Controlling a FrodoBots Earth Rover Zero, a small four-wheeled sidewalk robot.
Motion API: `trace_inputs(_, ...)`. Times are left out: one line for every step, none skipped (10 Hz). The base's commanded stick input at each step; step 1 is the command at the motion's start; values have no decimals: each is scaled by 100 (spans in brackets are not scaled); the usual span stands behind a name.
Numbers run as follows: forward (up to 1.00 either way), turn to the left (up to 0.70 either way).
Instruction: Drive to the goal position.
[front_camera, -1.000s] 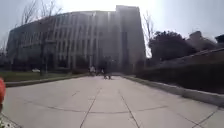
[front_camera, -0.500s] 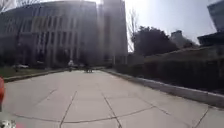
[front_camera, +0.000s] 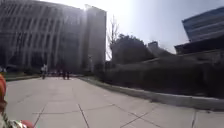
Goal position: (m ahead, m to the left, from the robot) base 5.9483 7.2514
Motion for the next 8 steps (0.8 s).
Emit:
trace_inputs(70, -1)
trace_inputs(70, -1)
trace_inputs(70, -1)
trace_inputs(70, -1)
trace_inputs(70, -1)
trace_inputs(70, -1)
trace_inputs(70, -1)
trace_inputs(70, -1)
